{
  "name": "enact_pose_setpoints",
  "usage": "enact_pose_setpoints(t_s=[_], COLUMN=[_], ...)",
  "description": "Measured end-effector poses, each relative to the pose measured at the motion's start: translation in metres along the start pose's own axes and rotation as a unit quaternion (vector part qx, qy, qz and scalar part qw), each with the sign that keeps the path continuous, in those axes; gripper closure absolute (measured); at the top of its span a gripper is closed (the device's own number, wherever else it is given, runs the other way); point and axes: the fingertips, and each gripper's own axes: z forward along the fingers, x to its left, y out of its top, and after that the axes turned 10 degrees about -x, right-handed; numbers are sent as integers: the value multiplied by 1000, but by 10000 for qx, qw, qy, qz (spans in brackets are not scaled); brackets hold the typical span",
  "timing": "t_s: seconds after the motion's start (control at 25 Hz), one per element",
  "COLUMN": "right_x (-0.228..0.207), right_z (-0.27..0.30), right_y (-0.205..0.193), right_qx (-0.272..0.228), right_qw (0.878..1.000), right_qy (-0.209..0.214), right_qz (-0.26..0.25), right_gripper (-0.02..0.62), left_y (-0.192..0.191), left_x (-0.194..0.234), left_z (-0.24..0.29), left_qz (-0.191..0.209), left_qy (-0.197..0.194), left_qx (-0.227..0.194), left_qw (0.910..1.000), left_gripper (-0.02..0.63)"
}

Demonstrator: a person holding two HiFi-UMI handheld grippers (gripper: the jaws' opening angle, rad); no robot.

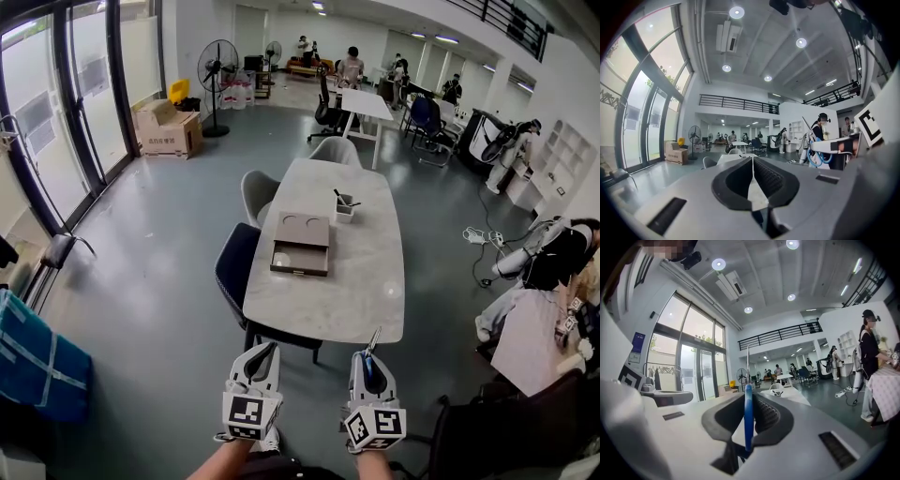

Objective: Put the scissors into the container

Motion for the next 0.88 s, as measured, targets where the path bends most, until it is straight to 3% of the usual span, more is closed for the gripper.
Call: enact_pose_setpoints(t_s=[0.52, 0.88], right_x=[-7, -24], right_z=[74, 159], right_y=[-22, -42], right_qx=[61, 107], right_qw=[9997, 9999], right_qy=[-243, -112], right_qz=[-45, 11], right_gripper=[555, 556], left_y=[-15, -34], left_x=[48, 82], left_z=[73, 143], left_qz=[-32, -34], left_qy=[-216, -139], left_qx=[18, 151], left_qw=[9998, 9998], left_gripper=[588, 587])
